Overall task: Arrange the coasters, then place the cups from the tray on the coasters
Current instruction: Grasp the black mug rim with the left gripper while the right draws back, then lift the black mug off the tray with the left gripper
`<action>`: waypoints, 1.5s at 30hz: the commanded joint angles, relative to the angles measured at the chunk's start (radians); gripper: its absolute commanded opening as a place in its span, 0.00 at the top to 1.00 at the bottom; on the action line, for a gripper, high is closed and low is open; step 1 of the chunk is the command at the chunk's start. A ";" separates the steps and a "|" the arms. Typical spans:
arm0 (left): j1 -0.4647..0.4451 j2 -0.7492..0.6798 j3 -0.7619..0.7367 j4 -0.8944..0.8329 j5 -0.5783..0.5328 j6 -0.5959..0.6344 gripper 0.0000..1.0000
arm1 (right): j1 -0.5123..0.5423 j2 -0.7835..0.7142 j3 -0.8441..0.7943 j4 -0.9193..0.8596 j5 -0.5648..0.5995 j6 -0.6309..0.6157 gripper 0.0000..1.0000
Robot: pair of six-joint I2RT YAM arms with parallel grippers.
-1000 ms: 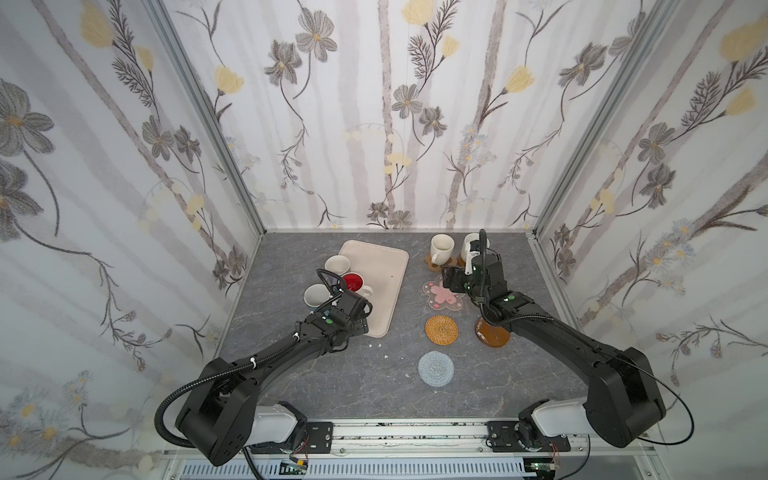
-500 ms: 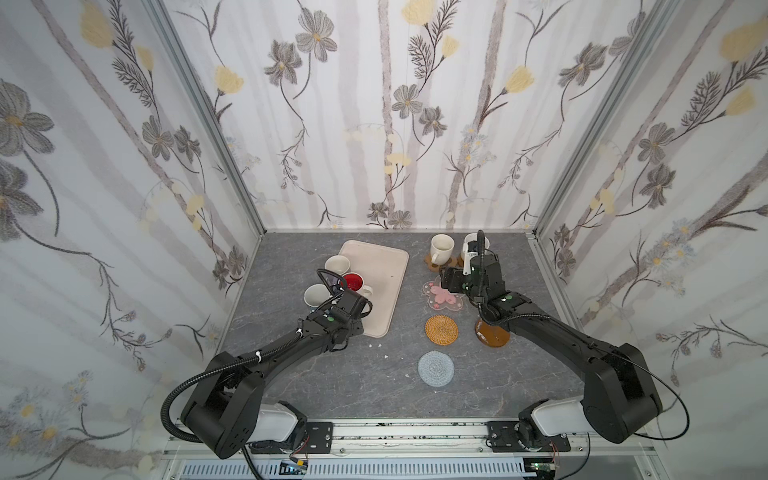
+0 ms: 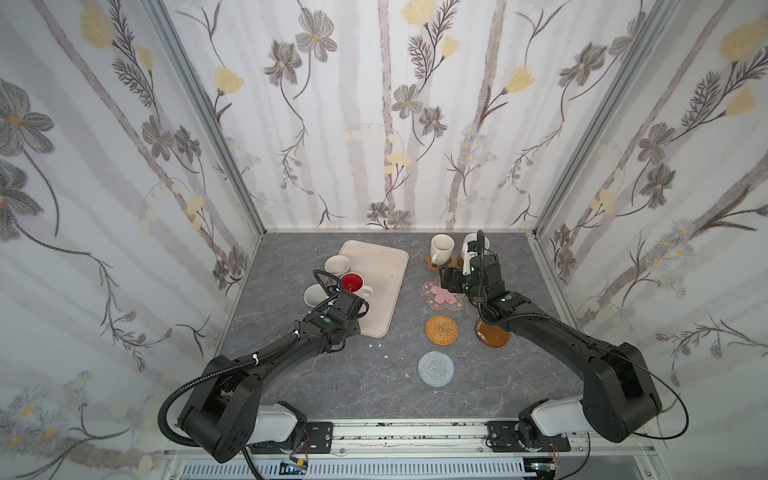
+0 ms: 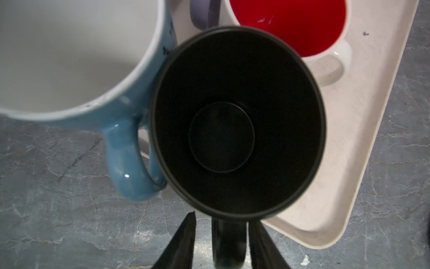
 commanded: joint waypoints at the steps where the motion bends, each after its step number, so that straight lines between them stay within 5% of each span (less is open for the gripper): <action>1: 0.004 0.009 0.006 -0.002 -0.026 -0.001 0.53 | 0.000 0.008 0.000 0.033 0.001 0.000 0.18; 19: 0.010 0.127 0.055 0.015 -0.013 0.027 0.69 | 0.000 0.012 -0.011 0.050 -0.002 0.002 0.18; 25: 0.010 0.133 0.062 0.015 0.009 0.051 0.88 | 0.001 0.012 -0.013 0.053 -0.022 -0.001 0.15; 30: 0.008 0.120 0.052 0.015 0.030 0.063 1.00 | 0.000 -0.008 -0.032 0.078 -0.078 -0.017 0.04; 45: 0.008 -0.074 0.030 -0.002 0.126 0.143 1.00 | 0.000 -0.070 -0.027 0.051 -0.122 -0.012 0.00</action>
